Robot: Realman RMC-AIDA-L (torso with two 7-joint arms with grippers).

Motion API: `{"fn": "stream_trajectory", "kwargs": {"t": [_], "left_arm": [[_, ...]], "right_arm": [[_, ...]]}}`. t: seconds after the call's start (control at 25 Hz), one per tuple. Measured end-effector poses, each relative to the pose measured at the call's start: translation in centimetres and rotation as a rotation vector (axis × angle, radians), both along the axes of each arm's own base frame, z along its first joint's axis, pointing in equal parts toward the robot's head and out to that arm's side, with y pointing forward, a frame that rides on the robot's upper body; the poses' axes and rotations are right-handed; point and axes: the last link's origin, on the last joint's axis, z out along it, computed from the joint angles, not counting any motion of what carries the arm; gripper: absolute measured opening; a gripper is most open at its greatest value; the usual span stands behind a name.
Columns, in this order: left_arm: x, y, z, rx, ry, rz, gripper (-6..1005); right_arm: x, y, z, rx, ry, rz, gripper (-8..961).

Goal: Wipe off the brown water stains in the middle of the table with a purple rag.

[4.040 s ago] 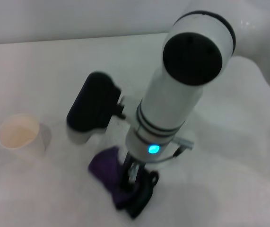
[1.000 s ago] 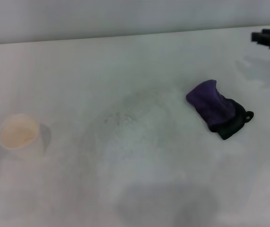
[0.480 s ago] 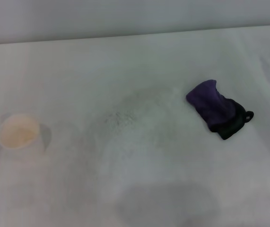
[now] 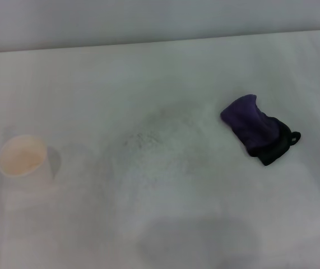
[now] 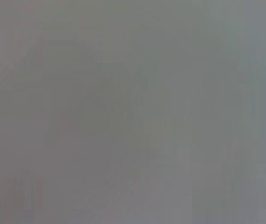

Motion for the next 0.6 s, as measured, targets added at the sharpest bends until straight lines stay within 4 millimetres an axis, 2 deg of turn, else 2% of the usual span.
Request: {"fn": "stream_trajectory", "kwargs": {"t": [0.2, 0.6], "left_arm": [[-0.2, 0.3, 0.5, 0.036, 0.003, 0.025, 893], [0.6, 0.1, 0.5, 0.058, 0.052, -0.012, 893]], "right_arm": [[0.6, -0.3, 0.3, 0.048, -0.081, -0.037, 346], [1.1, -1.0, 1.0, 0.09, -0.09, -0.056, 346]]}}
